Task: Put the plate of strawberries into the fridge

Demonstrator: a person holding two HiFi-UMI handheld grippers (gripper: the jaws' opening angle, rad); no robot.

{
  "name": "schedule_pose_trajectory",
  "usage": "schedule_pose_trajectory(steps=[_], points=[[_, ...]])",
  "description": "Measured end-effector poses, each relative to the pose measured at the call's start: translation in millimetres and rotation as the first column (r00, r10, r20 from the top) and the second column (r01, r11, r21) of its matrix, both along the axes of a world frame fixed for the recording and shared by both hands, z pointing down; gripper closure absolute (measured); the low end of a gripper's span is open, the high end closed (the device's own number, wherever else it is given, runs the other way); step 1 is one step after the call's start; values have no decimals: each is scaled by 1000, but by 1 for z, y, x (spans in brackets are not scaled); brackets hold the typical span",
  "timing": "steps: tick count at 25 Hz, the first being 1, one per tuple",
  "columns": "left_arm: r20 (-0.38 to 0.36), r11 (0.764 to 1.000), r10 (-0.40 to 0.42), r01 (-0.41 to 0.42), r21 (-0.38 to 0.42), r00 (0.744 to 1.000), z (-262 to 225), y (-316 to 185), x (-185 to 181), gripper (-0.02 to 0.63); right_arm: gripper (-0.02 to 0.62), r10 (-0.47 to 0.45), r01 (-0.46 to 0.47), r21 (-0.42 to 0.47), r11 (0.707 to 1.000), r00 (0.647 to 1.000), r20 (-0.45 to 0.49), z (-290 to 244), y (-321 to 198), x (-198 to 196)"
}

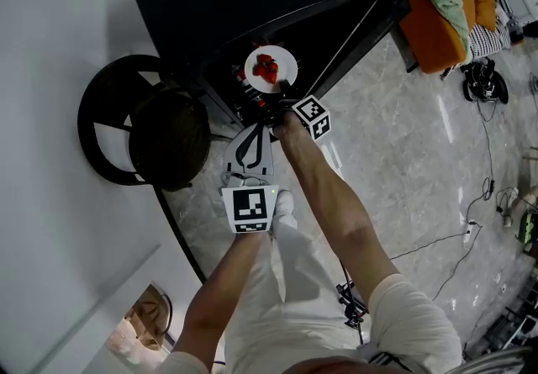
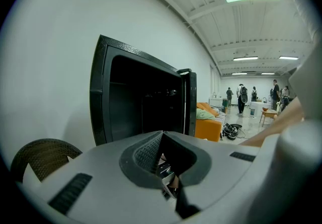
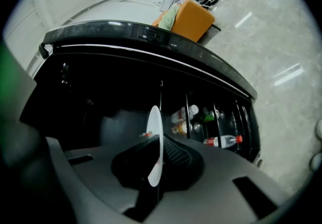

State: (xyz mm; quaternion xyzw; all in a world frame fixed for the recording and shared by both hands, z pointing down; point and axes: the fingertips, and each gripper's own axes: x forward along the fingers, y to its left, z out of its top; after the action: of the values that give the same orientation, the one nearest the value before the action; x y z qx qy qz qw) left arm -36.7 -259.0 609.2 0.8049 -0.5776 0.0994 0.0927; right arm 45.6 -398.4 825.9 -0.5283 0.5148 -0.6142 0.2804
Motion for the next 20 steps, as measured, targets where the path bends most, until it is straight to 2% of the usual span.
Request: schedule_pose_trajectory(steps=[8,20], points=[[32,1000,8,-8,-16,999,12,2,-1,604,577,20,-20,-5,1000,1000,-10,1,-8,-5],[39,1000,27,-27,-16,999,12,2,6,604,577,37,-36,-38,999,999,14,1,-22,-13]])
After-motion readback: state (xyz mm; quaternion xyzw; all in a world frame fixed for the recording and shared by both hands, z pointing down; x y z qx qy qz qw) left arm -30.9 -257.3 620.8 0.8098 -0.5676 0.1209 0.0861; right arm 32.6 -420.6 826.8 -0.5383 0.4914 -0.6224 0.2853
